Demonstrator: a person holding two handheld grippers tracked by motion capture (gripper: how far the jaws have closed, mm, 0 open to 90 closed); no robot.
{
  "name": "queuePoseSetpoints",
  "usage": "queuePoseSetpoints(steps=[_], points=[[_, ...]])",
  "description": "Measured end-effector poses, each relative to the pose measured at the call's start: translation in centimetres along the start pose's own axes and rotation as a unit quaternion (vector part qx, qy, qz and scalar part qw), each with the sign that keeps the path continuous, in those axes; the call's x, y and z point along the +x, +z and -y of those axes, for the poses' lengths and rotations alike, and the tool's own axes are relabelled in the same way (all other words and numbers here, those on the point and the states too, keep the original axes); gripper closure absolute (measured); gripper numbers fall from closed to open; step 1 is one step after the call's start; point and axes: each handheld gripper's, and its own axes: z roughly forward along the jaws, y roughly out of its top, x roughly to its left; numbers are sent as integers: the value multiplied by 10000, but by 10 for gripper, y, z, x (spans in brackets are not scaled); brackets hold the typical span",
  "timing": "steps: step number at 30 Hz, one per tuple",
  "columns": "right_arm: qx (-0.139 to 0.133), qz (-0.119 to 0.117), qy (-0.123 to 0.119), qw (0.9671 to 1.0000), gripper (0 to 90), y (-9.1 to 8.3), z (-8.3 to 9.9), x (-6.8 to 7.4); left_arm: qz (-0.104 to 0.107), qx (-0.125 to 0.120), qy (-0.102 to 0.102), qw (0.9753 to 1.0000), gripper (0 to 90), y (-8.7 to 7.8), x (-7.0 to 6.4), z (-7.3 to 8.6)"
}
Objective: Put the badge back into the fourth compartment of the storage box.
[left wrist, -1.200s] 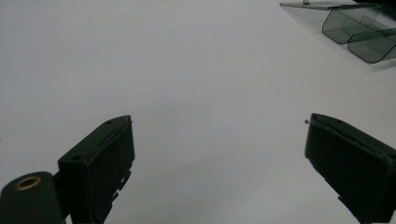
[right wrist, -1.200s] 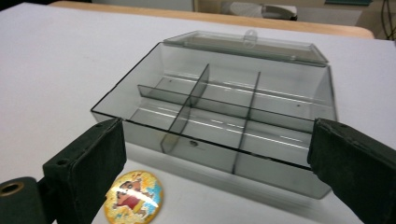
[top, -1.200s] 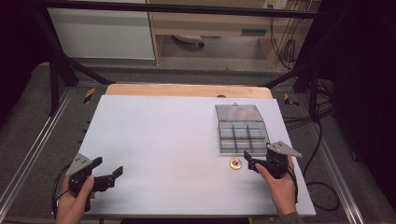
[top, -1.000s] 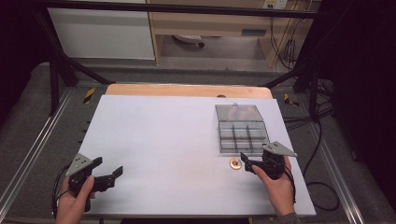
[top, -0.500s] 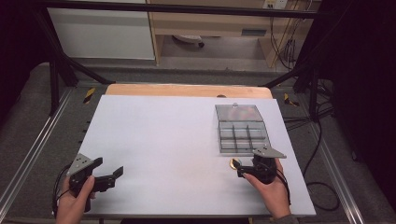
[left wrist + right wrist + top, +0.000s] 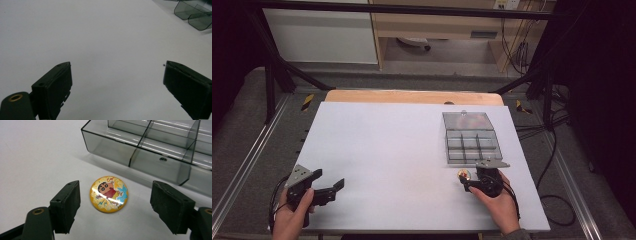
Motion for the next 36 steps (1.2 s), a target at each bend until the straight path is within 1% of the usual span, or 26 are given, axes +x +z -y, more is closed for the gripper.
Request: queuePoseSetpoints(steps=[2,3,6,9,16,20,26,29,36], points=[[53,3,4,10000,267,2,-1,0,-3,8,-7,10000,87,0,0,0],[53,3,4,10000,267,2,-1,0,-4,37,24,10000,87,0,1,0],[71,10,-26,10000,291,5,-2,-1,-9,27,16,10000,89,1,0,0],[75,-13,-142,9999,328,8,-3,0,-8,30,19,10000,89,1,0,0],[134,11,-238,9996,354,12,-4,2,-17,57,30,10000,90,1,0,0],[208,-27,-300,9993,380,16,-4,3,-24,61,29,10000,90,1,0,0],[198,-38,-373,9991,410,17,-4,4,-43,90,41,9999,91,2,0,0],[143,-73,-397,9991,458,17,-3,6,-47,101,42,9999,92,1,0,0],[132,-99,-385,9991,470,17,-2,5,-54,166,72,9998,96,2,0,1]])
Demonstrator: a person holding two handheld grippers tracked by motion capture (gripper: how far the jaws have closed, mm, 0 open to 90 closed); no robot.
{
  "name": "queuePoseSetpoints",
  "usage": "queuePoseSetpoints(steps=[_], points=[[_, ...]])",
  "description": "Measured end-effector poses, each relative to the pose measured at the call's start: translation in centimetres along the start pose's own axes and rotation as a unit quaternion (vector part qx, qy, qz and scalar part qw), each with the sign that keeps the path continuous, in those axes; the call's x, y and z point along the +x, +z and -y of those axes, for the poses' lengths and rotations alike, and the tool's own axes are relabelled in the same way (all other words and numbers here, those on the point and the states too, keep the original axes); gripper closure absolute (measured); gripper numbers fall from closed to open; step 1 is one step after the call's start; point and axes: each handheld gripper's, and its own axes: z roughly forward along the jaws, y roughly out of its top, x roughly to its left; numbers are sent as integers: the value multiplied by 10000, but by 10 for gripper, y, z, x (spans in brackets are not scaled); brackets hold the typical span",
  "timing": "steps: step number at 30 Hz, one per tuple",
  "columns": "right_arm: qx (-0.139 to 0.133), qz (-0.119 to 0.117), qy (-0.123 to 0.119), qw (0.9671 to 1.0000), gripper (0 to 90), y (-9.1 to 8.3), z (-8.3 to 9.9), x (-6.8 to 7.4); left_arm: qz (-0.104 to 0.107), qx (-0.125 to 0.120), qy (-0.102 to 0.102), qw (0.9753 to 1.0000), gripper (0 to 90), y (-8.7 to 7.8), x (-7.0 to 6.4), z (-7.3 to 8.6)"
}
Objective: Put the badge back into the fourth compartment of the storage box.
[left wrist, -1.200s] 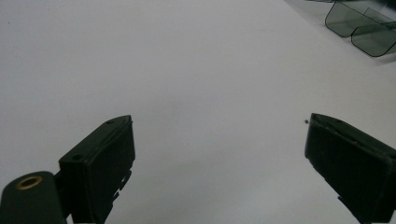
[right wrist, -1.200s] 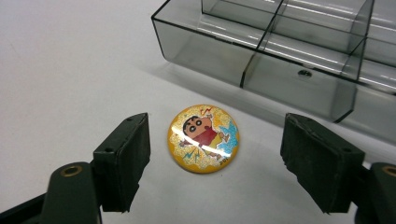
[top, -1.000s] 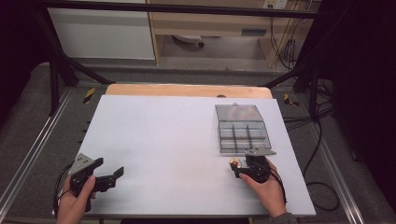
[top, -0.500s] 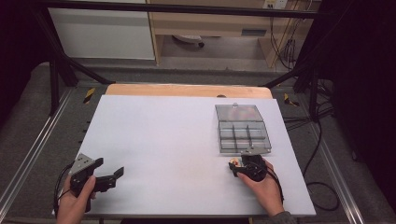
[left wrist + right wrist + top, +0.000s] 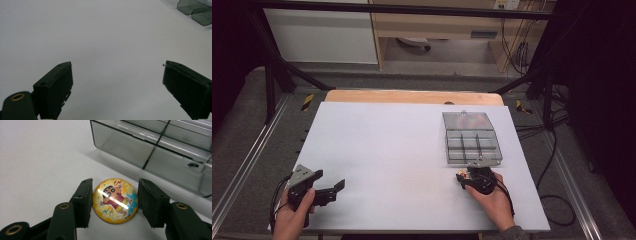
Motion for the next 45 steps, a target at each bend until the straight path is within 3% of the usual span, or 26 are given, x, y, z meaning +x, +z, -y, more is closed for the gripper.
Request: queuePoseSetpoints(steps=[7,15,45], points=[[-4,-4,-52,10000,473,-1,0,0,-1,-19,-12,10000,97,-1,0,0],[-73,-60,69,9999,474,-5,0,-1,-1,-12,-28,10000,97,0,1,0],[-354,-190,-24,9992,475,-17,-1,6,-5,-28,-21,10000,97,-1,0,0]])
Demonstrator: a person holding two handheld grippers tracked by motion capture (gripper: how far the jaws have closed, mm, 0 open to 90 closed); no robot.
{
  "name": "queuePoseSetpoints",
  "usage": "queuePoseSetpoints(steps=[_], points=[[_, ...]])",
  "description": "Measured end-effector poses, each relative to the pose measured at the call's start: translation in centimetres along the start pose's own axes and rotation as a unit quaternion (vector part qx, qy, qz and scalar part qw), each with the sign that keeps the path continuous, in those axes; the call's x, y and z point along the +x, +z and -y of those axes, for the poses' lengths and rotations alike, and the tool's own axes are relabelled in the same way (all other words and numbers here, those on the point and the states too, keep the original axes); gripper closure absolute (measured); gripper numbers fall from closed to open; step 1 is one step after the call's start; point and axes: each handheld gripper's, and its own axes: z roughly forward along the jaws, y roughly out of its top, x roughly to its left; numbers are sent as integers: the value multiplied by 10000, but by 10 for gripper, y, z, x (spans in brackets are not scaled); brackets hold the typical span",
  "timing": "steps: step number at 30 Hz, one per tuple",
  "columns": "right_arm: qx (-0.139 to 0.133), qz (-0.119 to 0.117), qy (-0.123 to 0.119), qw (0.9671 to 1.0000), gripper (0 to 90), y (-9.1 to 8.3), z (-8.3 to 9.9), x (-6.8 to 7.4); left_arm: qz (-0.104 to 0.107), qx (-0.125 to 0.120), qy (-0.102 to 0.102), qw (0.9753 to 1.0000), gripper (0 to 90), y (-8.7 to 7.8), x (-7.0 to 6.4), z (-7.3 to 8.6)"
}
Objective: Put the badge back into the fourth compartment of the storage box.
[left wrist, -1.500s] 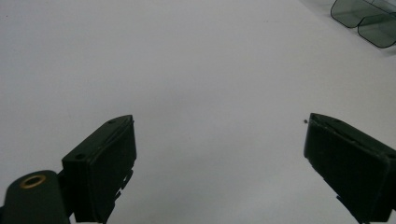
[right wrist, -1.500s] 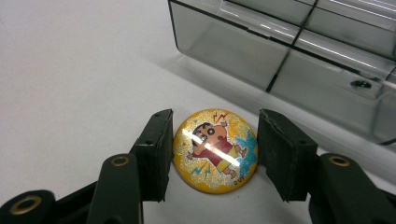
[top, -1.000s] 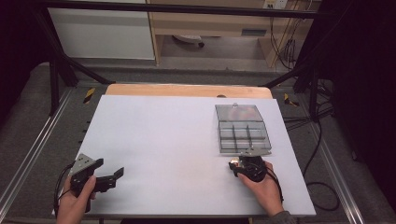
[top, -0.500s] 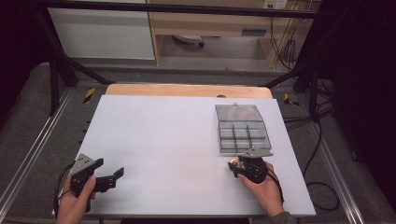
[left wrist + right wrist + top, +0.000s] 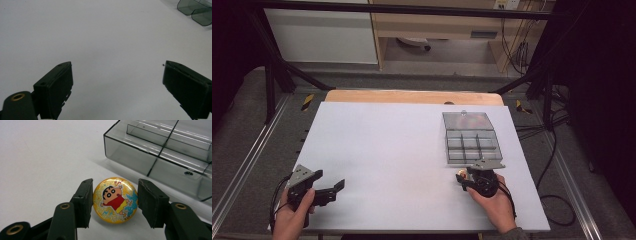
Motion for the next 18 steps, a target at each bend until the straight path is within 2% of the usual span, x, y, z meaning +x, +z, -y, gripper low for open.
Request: queuePoseSetpoints(steps=[18], points=[[-222,-51,-123,9997,475,-6,-4,6,13,6,11,10000,97,1,0,0]])
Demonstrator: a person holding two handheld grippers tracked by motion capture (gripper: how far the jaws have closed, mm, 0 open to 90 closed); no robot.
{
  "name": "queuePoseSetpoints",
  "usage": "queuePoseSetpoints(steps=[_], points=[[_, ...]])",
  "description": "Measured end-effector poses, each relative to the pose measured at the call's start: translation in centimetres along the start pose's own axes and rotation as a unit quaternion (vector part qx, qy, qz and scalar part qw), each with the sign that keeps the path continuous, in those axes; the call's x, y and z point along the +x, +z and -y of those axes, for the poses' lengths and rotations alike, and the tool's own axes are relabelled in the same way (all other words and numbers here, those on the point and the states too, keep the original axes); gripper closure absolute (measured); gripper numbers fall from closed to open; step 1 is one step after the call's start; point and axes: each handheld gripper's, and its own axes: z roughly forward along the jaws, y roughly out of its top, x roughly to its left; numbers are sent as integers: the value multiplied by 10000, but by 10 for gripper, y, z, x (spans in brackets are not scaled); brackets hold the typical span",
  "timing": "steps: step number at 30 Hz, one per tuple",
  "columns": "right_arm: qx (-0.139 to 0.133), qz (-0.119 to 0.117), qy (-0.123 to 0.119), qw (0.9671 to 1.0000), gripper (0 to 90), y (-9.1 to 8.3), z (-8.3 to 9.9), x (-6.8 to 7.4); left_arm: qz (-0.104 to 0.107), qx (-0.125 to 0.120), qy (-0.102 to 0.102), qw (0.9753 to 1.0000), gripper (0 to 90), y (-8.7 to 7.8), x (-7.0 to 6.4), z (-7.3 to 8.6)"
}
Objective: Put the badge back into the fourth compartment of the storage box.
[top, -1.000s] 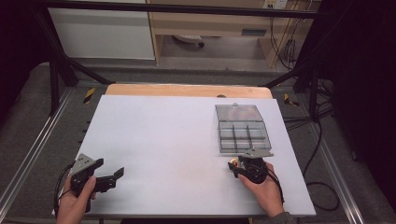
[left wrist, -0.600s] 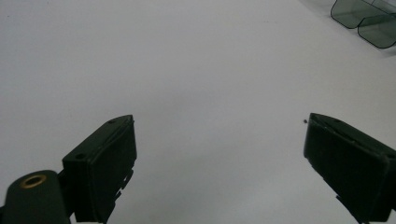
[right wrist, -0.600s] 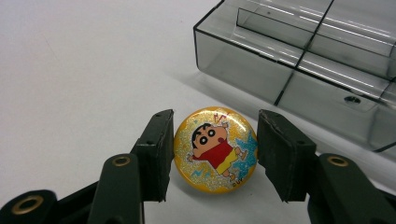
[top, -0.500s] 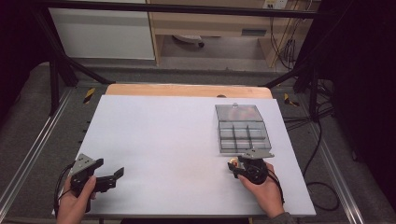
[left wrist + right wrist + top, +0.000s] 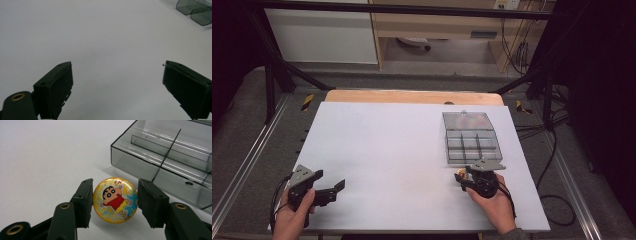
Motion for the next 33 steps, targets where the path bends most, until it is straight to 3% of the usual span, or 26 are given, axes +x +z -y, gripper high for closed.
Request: queuePoseSetpoints(steps=[17,33], points=[[-306,34,30,9995,475,-10,-8,4,1,21,-18,10000,97,0,0,1],[-659,57,-6,9978,475,-14,-36,0,-32,51,-43,10000,97,0,1,2]])
